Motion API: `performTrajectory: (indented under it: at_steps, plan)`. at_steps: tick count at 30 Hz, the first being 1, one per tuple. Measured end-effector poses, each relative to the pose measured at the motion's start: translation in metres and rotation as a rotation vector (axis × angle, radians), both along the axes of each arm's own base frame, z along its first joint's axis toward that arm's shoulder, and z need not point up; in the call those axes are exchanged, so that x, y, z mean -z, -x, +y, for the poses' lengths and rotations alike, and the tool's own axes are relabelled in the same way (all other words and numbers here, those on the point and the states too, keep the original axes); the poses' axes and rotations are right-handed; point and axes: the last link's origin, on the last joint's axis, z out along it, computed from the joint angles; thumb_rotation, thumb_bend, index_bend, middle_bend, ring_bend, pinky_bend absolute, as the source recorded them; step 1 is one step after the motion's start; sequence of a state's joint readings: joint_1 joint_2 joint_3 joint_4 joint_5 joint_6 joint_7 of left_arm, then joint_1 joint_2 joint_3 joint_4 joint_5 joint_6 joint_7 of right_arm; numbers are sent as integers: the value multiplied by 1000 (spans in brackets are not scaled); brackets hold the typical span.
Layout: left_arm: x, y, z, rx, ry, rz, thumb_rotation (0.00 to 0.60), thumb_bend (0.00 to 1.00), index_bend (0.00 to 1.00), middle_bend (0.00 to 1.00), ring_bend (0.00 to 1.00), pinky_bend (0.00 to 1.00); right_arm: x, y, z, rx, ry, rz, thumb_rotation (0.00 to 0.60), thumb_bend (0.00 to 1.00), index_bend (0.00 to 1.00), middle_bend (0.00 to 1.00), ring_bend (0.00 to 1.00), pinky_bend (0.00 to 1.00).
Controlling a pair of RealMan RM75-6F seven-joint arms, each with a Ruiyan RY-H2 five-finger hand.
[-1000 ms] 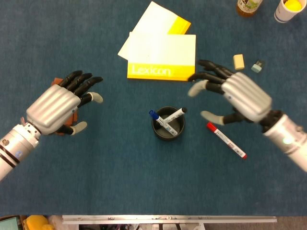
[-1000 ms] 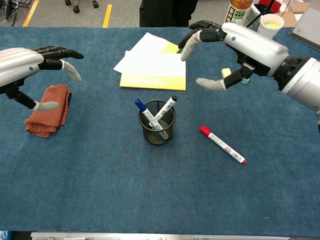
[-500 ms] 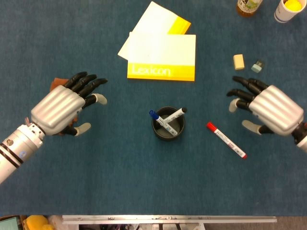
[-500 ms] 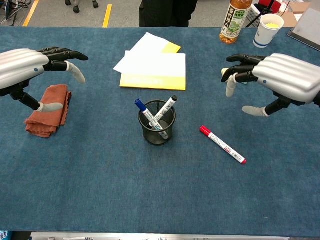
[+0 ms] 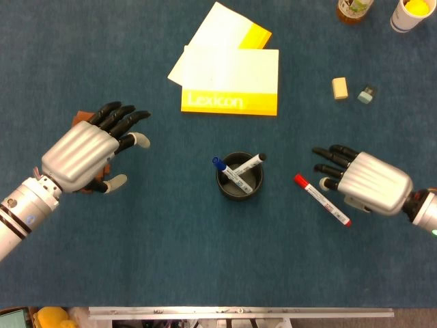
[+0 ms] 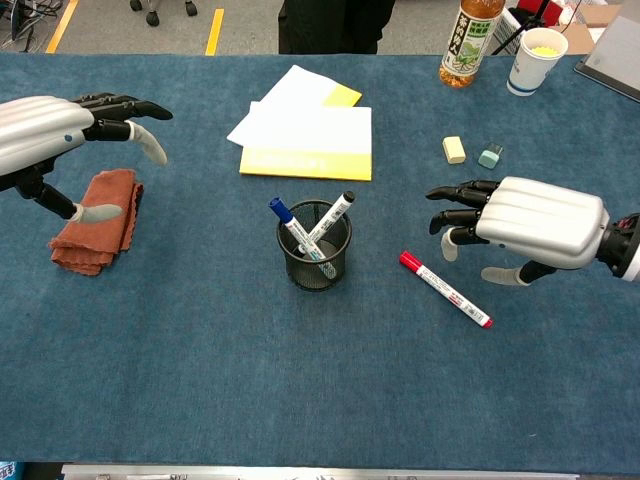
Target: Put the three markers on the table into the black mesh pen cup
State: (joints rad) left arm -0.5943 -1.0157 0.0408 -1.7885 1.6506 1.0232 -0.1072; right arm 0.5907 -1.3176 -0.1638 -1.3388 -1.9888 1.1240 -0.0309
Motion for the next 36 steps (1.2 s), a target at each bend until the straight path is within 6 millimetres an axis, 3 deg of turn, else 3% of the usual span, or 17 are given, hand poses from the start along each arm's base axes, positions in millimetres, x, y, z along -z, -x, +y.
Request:
performTrajectory:
  at_steps: [9, 23, 31, 36]
  plan:
    - [0, 1, 0, -2, 2, -1, 600, 253, 292, 59, 0, 0, 18, 7, -6, -78, 27, 61, 600, 252, 429, 275, 61, 192]
    - [-3, 6, 0, -15, -1, -1, 600, 252, 292, 59, 0, 0, 46, -3, -9, -89, 24, 44, 600, 248, 391, 256, 61, 192]
    - [-5, 8, 0, -19, -3, -4, 600, 253, 293, 58, 0, 0, 53, -5, -10, -44, 7, 74, 600, 247, 391, 256, 61, 192]
    - [-5, 10, 0, -21, -3, -7, 600, 253, 293, 58, 0, 0, 48, -3, -11, -15, 17, 94, 600, 248, 391, 256, 61, 192]
